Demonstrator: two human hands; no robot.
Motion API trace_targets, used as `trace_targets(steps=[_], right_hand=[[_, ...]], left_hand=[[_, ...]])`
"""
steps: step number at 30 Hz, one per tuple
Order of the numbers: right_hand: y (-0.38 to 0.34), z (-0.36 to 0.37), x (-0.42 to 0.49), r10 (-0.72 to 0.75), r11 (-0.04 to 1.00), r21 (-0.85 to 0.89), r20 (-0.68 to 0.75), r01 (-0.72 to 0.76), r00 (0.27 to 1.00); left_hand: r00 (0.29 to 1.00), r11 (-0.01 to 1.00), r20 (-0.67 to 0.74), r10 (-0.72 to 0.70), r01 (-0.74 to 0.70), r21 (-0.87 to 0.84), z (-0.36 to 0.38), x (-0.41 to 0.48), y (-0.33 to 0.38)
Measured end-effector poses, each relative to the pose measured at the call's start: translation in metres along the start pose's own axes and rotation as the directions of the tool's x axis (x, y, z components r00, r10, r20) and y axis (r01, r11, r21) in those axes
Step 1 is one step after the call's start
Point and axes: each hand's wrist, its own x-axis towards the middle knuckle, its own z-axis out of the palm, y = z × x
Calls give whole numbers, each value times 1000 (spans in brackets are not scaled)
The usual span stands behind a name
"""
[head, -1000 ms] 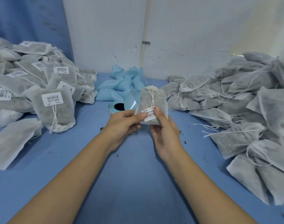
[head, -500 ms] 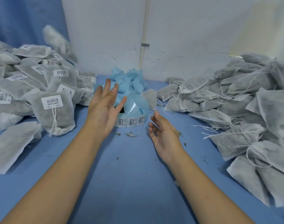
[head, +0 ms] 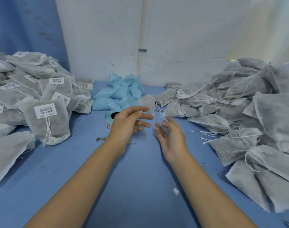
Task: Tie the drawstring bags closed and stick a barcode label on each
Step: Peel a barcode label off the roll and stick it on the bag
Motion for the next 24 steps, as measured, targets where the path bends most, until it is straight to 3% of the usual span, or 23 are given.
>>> trace_targets(steps=[8,18,24], right_hand=[[-33,-13,48,-73,997,1,-109,74,991],[-47,-13,77,22,999,27,-126,-19,992],[-43,-10,64,-108,994,-16,-206,107,973]], left_hand=[[999,997,-18,-51,52,49,29,14,-8],[997,995,-26,-78,80,57,38,18,-16],[996,994,-46,-81,84,64,36,17,-20]])
